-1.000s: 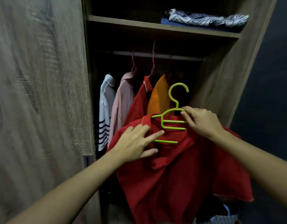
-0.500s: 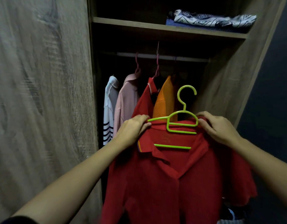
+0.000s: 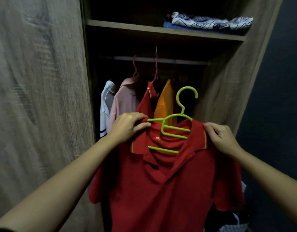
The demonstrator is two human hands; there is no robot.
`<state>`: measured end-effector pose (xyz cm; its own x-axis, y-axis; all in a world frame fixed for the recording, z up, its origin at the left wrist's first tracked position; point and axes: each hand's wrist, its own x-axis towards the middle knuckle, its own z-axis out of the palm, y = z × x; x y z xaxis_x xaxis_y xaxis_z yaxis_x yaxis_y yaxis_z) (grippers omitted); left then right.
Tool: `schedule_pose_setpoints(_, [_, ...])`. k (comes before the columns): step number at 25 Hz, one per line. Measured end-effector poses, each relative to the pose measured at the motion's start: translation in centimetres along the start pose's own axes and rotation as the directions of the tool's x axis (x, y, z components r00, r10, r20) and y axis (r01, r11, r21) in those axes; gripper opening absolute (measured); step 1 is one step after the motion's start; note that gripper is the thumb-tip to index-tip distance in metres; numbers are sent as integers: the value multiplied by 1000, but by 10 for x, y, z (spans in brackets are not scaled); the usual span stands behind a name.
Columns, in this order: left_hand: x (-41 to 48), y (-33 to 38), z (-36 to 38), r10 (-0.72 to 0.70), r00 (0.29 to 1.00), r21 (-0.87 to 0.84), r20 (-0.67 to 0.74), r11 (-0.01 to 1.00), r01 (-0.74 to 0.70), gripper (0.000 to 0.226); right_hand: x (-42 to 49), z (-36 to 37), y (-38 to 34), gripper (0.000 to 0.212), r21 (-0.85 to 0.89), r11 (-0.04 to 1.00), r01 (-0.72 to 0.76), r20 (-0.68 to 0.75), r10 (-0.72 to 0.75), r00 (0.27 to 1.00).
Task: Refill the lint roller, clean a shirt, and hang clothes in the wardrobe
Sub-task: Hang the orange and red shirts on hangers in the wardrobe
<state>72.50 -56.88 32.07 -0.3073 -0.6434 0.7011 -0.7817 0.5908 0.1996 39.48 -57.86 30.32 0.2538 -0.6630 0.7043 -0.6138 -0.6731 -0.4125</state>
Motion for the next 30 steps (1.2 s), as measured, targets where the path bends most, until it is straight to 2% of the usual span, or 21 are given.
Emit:
schedule_pose_setpoints(4, [-3,3,2,50,998,-34,31,998,-49,70,-1,2,-6,52,-62,998,31,22,-30,999])
schedule_pose_setpoints(8, [-3,1,-4,-11,1000,-146,-4,989,11,49,-1,-18,5,35,-164,986,4,22,-1,1000])
schedule_pose_setpoints(11, [0,3,-9,-69,997,-153,-34,986,63,29,-4,-34,15,29,-269,963,-29,117,63,991])
schedule_pose_setpoints(13, [1,10,-6,-79,996,-151,-32,986,74,31,-2,-30,14,30,-255,967,-18,216,75,974])
schedule_pose_setpoints(15, [1,19,-1,-42,999,-44,-32,998,41,37,-2,-19,16,27,-243,970,-25,282,95,955])
schedule_pose_setpoints(16, [1,28,1,-14,1000,78,-4,997,14,36,-3,-14,21,25,-257,966,-43,289,119,950])
schedule_pose_setpoints(18, [3,51,6,-1,992,376,125,926,-47,32,-6,-5,30,28,-364,924,-117,236,213,948])
schedule_pose_setpoints(20, [7,75,14,-11,972,498,236,860,-111,26,-4,2,24,33,-426,878,-219,125,297,947])
schedule_pose_setpoints(23, [6,94,31,-43,968,493,248,865,-88,16,-2,21,-11,21,-294,926,-237,-4,247,969])
schedule_pose_setpoints(26, [4,105,41,-56,973,478,224,876,-60,17,0,40,-37,22,-63,914,-400,52,403,914])
schedule_pose_setpoints(28, [8,111,43,-68,973,470,222,881,-45,18,2,52,-39,15,214,810,-546,111,535,838])
schedule_pose_setpoints(30, [13,111,44,-91,975,437,201,899,-6,17,9,60,-30,12,409,685,-603,123,614,780])
